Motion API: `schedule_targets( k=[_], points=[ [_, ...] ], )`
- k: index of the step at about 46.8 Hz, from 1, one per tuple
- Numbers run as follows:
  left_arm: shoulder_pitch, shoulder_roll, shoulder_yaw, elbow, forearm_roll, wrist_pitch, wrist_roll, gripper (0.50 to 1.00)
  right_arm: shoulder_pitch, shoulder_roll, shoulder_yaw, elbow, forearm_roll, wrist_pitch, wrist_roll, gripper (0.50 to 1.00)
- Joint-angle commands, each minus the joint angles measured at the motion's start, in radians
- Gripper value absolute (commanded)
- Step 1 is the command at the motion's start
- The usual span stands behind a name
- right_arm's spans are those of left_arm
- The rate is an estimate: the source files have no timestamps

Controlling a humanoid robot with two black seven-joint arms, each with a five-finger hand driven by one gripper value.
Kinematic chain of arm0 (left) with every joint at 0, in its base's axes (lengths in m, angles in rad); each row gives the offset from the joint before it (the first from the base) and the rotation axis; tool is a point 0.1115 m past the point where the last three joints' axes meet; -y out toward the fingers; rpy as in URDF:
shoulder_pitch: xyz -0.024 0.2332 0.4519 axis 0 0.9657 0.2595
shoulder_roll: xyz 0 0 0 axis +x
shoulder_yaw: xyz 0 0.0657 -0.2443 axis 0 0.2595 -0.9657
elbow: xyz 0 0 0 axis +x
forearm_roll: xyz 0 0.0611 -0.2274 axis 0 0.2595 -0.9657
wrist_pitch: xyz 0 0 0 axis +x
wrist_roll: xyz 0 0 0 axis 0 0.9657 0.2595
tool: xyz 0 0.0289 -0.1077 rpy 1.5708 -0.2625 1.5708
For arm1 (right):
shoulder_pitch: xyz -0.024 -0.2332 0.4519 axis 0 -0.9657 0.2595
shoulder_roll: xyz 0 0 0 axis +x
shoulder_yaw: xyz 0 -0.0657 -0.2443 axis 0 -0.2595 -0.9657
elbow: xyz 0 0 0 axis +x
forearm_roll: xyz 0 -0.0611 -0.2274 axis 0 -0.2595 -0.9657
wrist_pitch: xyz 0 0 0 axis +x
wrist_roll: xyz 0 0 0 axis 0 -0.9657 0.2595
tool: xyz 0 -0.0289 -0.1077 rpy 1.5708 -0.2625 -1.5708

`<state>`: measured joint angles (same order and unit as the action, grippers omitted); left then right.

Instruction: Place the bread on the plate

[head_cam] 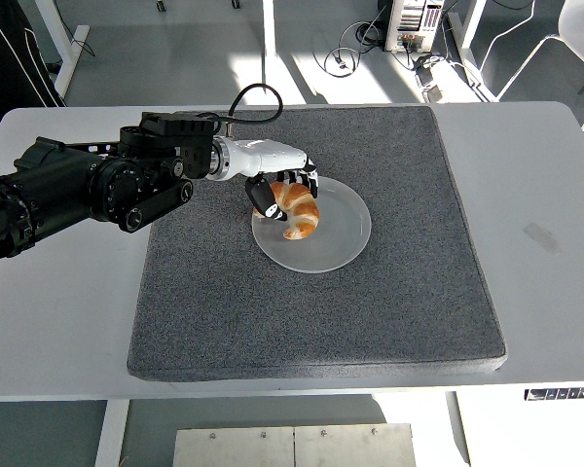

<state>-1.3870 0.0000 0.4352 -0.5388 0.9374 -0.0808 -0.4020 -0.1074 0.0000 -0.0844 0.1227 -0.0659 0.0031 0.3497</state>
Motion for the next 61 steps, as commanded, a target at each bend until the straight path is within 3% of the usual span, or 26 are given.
schedule_targets(
  k=[1,4,8,24,36,39,43,46,54,61],
  points=[
    [-0.004,0.000,-0.013,-0.001,-0.002,0.001,0.000,0.867,0.000,0.000,0.000,0.000,0.000,0.000,0.000,1.000],
    [-0.004,0.000,-0.032,-0.001,-0.002,0.001,0.000,0.925,0.000,0.000,0.000,0.000,0.000,0.000,0.000,1.000],
    [0.000,0.000,-0.039,-0.001,-0.002,0.001,0.000,0.963,0.000,0.000,0.000,0.000,0.000,0.000,0.000,1.000],
    [-0.030,0.000,-0.069,-0.001,-0.023,0.001,0.000,0.977,0.000,0.000,0.000,0.000,0.000,0.000,0.000,1.000],
    [-0.136,0.000,-0.194,0.002,-0.258,-0.002,0.005,0.980,0.000,0.000,0.000,0.000,0.000,0.000,0.000,1.000],
    [-0.176,0.000,-0.211,0.008,-0.325,-0.010,0.028,0.980,0.000,0.000,0.000,0.000,0.000,0.000,0.000,1.000],
    [-0.204,0.000,-0.230,0.019,-0.419,-0.011,0.123,0.980,0.000,0.000,0.000,0.000,0.000,0.000,0.000,1.000],
    [-0.195,0.000,-0.263,0.031,-0.495,-0.004,0.160,0.981,0.000,0.000,0.000,0.000,0.000,0.000,0.000,1.000],
    [-0.095,0.041,-0.446,0.045,-0.722,-0.008,0.163,0.983,0.000,0.000,-0.001,0.011,0.000,0.005,0.000,1.000],
    [0.023,0.089,-0.650,0.046,-0.799,-0.004,0.164,0.983,-0.002,0.000,-0.005,0.012,0.000,0.006,0.000,1.000]
  ],
)
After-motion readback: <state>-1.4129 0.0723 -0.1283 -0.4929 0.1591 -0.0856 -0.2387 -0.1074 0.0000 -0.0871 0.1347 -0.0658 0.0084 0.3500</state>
